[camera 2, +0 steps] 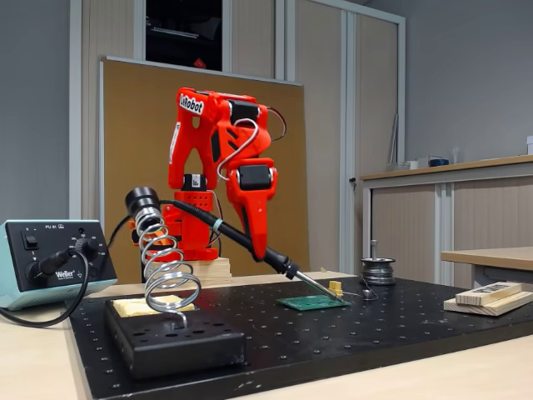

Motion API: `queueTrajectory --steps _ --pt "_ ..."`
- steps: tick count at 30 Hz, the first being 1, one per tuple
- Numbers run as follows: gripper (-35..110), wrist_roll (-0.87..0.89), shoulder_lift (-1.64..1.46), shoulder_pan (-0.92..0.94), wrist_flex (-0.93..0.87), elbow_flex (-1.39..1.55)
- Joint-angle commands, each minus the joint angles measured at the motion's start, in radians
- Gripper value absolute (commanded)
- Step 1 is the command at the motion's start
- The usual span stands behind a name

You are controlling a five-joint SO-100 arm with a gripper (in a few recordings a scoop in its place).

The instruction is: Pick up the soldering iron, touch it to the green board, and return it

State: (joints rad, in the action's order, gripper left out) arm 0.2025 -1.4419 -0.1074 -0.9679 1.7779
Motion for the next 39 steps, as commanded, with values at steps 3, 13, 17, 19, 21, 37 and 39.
queueTrajectory --steps 3,13,17,19,21,37,39 --pt "0 0.02 -0.035 -0.021 0.008 0.029" --pt "0 0.015 -0.091 -0.014 0.015 0.112" --pt "0 0.011 -0.11 -0.011 0.017 0.133" --pt "0 0.009 -0.115 -0.009 0.017 0.138" --pt "0 0.008 -0.115 -0.008 0.017 0.14" --pt "0 0.0 -0.092 -0.002 0.009 0.107" --pt "0 -0.002 -0.087 -0.002 0.009 0.103"
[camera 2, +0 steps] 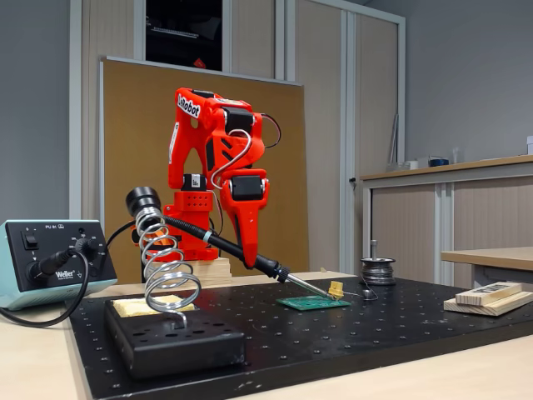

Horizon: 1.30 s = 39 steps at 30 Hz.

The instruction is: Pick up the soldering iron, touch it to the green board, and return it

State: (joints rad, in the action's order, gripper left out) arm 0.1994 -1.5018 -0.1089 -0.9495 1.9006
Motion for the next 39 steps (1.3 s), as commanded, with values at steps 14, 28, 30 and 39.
queueTrajectory --steps 14,28,30,39 --pt "0 -0.141 -0.16 0.207 0.015 0.035" --pt "0 -0.084 -0.38 0.512 -0.468 -0.255" --pt "0 -0.071 -0.379 0.566 -0.522 -0.316" --pt "0 -0.044 -0.267 0.741 -0.607 -0.541"
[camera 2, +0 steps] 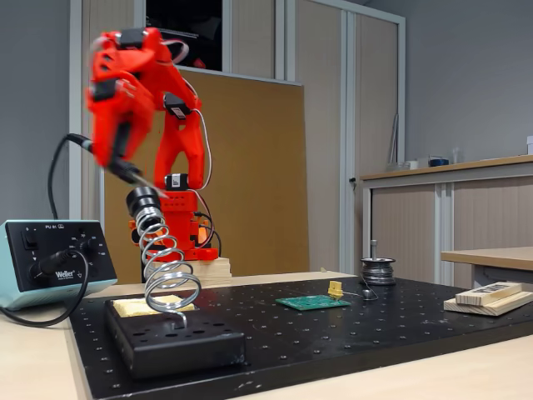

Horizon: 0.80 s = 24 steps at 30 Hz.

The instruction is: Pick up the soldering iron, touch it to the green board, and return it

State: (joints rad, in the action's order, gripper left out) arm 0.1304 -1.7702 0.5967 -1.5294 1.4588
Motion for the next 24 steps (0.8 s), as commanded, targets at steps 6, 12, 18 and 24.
queueTrajectory --steps 6,12,18,24 --pt "0 0.026 0.117 0.037 -0.032 -0.209" --pt "0 0.048 0.192 0.006 -0.034 -0.264" --pt "0 0.072 0.218 -0.034 -0.04 -0.284" --pt "0 0.084 0.235 -0.057 -0.037 -0.284"
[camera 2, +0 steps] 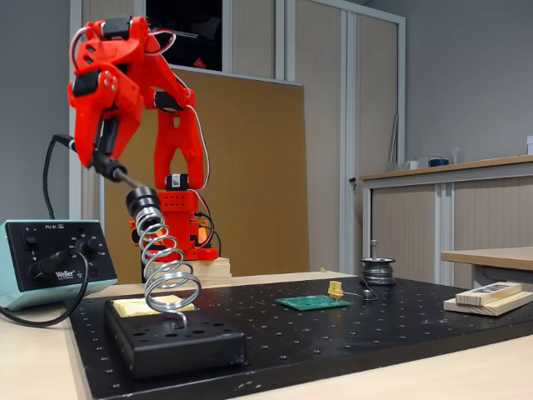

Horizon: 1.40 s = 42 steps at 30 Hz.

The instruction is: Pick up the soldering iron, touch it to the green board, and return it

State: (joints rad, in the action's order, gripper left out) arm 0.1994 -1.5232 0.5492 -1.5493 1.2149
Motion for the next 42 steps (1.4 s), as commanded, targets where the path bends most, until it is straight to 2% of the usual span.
queueTrajectory --steps 1,20,27,42 --pt "0 0.017 -0.011 -0.011 -0.015 -0.04" --pt "0 0.009 0.147 -0.029 -0.003 -0.167" --pt "0 0.025 0.276 -0.117 -0.009 -0.318" --pt "0 0.127 0.345 -0.344 0.048 -0.353"
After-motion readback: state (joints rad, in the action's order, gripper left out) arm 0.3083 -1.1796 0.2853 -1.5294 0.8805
